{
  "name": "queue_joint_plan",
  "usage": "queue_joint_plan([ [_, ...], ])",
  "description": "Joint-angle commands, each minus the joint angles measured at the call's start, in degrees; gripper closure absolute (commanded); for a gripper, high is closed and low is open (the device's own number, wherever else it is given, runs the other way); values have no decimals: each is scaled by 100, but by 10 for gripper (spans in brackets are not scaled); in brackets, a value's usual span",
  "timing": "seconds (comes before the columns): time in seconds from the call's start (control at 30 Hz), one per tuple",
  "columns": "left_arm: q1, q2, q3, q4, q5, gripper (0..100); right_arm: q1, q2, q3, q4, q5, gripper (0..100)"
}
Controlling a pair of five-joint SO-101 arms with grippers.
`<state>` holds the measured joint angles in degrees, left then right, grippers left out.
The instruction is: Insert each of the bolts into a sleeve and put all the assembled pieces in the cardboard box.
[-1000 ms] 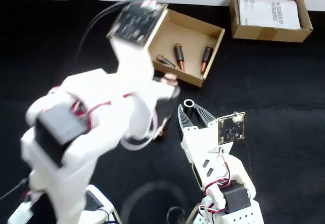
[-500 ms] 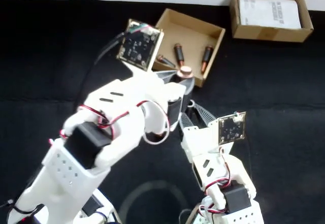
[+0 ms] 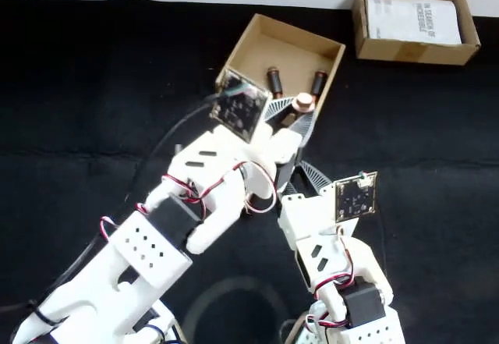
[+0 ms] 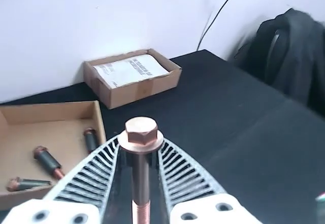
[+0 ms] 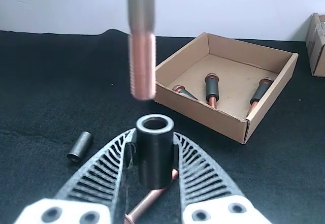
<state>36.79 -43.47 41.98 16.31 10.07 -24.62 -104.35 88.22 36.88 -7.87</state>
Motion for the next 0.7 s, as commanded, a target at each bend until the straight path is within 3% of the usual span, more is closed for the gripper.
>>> queue_joint_plan([
  [0.0,-48,-136,374,-835,-229,992,66,-13,-92,-136,53,991],
  [0.5,-13,-145,620,-1011,-176,992,66,-4,-84,-136,62,991],
  [0.67,-48,-180,1059,-1011,457,992,75,-4,-84,-136,62,991],
])
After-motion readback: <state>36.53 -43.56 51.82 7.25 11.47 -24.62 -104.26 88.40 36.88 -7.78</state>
